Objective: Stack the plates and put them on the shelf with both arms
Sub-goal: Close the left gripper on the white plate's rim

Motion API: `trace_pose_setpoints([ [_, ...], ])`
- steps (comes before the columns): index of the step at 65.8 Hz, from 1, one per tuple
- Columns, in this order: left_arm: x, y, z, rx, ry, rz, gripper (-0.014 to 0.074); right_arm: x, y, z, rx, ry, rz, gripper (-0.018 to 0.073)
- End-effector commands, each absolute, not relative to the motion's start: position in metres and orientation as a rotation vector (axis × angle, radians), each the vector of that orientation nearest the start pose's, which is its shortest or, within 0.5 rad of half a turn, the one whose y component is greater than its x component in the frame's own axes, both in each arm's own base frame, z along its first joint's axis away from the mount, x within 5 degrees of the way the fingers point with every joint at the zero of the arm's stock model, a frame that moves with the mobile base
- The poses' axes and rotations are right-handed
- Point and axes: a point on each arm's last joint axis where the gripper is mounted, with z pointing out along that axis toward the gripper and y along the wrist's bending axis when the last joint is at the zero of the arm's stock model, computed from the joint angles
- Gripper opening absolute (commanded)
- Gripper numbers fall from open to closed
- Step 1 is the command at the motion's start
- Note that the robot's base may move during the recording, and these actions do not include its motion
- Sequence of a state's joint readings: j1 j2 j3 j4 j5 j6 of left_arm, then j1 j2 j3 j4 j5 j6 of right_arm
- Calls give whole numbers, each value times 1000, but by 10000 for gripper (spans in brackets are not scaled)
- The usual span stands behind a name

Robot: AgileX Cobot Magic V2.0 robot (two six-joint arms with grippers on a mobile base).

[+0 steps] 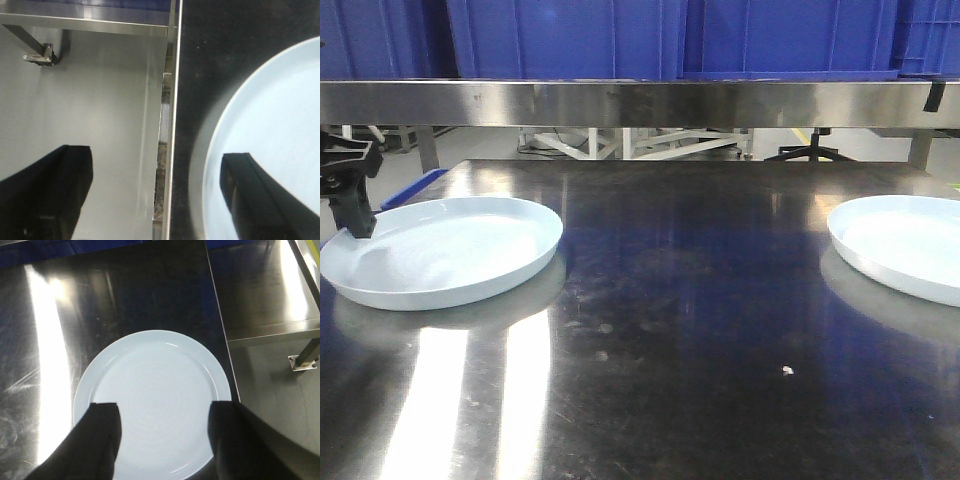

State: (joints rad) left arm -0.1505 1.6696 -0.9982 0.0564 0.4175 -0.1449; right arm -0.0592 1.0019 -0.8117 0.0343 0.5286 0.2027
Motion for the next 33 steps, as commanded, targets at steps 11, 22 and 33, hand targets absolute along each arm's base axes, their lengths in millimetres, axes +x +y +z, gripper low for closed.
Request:
trace_pose_setpoints([
  [11, 342, -51, 217, 55, 2487, -85, 579, 209, -12, 343, 296, 2068, 113, 495],
  [22, 342, -52, 214, 38, 2500, -98, 579, 209, -12, 343, 296, 2068, 113, 495],
  [33, 342, -52, 214, 36, 2496, -100, 579, 209, -12, 343, 296, 2070, 113, 495],
])
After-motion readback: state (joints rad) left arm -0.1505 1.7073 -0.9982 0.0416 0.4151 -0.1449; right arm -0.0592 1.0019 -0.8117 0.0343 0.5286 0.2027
